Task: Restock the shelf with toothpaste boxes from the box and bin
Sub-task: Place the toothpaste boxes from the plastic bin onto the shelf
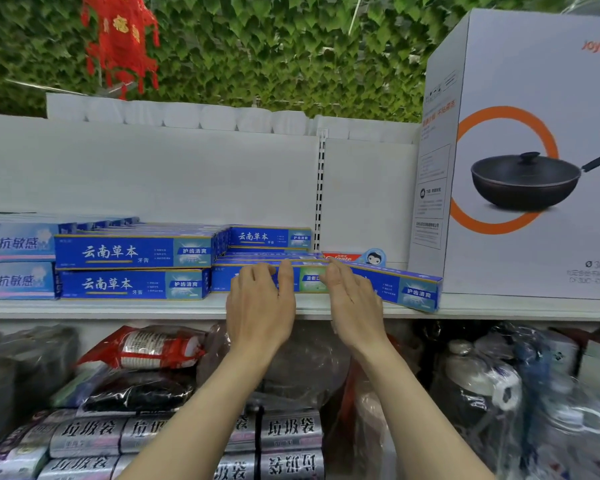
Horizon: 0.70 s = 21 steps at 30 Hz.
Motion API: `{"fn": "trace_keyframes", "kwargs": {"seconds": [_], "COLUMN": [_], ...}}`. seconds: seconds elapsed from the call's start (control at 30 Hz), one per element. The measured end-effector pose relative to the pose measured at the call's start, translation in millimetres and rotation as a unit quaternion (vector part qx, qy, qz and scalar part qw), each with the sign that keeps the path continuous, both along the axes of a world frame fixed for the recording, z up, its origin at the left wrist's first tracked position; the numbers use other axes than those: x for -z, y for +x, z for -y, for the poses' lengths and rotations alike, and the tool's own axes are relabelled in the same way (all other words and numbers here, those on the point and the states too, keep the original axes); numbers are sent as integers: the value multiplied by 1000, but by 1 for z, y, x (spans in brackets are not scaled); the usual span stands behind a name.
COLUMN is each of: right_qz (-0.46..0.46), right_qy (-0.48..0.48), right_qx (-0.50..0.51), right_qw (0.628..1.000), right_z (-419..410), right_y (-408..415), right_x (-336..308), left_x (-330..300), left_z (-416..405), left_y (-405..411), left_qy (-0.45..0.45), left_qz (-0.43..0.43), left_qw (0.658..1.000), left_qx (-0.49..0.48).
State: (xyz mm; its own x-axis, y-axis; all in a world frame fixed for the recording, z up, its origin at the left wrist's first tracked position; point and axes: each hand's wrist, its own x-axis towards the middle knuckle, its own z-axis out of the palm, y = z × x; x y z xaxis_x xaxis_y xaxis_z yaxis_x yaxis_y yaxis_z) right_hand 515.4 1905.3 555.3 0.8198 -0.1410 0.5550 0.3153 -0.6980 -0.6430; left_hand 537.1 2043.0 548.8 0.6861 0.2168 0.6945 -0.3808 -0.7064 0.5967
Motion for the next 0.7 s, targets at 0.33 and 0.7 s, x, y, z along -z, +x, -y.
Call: {"fn": "trace_keyframes", "kwargs": {"seconds": [0.33,0.7], "right_qz": [230,137], "right_qy": [129,122], "right_qx": [85,171], "right_qw": [961,968], "right_z": [61,100], "right_y": [-27,-22], "right_x": [5,14], "left_x": [0,8], "left_z": [79,91], "left_y": [6,4], "left_qy": [-62,-51], "left_qz": [24,1], "left_qw": [978,984], "left_qx": [199,169]}}
